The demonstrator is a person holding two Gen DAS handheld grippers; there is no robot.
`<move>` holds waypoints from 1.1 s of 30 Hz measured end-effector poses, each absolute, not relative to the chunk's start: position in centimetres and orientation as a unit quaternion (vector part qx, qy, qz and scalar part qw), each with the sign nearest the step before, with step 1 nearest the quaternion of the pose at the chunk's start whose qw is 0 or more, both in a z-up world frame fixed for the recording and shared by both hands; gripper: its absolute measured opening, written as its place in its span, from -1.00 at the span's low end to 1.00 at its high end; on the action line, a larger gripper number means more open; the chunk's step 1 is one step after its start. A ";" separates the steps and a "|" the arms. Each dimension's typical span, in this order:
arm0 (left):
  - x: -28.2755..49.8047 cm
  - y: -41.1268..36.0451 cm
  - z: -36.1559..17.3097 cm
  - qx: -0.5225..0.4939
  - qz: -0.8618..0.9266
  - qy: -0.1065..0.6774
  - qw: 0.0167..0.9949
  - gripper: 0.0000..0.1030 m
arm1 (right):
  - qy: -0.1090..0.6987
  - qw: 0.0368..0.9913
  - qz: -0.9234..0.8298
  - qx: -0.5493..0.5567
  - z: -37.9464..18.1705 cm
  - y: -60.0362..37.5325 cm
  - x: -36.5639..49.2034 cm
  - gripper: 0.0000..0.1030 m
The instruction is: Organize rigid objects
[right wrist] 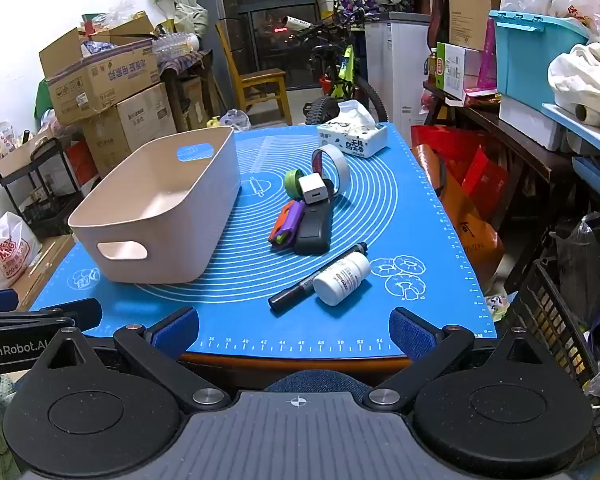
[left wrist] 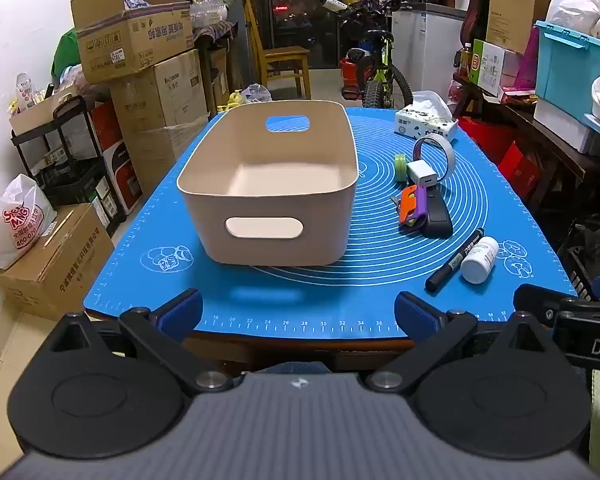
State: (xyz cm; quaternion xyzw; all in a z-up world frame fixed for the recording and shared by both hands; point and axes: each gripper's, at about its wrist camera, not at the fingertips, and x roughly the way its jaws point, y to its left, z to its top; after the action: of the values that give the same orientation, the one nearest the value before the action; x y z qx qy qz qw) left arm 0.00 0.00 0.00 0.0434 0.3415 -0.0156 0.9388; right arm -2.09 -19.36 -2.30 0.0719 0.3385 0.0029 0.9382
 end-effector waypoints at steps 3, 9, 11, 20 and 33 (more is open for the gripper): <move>0.0 0.0 0.0 0.044 -0.015 0.342 0.938 0.96 | 0.338 0.938 0.004 0.074 -2.3 -19.4 -2.1 0.95; 0.0 -0.1 0.0 0.043 -0.016 0.342 0.939 0.96 | 0.338 0.938 0.004 0.073 -2.3 -19.4 -2.1 0.95; 0.0 0.0 0.0 0.042 -0.017 0.343 0.938 0.96 | 0.339 0.938 0.004 0.074 -2.4 -19.4 -2.0 0.95; 0.0 0.0 0.0 0.042 -0.017 0.343 0.938 0.96 | 0.341 0.937 0.004 0.075 -2.3 -19.3 -2.1 0.95; 0.0 0.0 0.0 0.042 -0.017 0.344 0.938 0.96 | 0.342 0.937 0.004 0.075 -2.3 -19.3 -2.0 0.95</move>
State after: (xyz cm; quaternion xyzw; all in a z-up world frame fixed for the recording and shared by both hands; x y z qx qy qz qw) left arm 0.01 0.00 0.01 0.0421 0.3436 -0.0166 0.9380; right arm -2.01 -19.30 -2.34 0.0754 0.3416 0.0036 0.9368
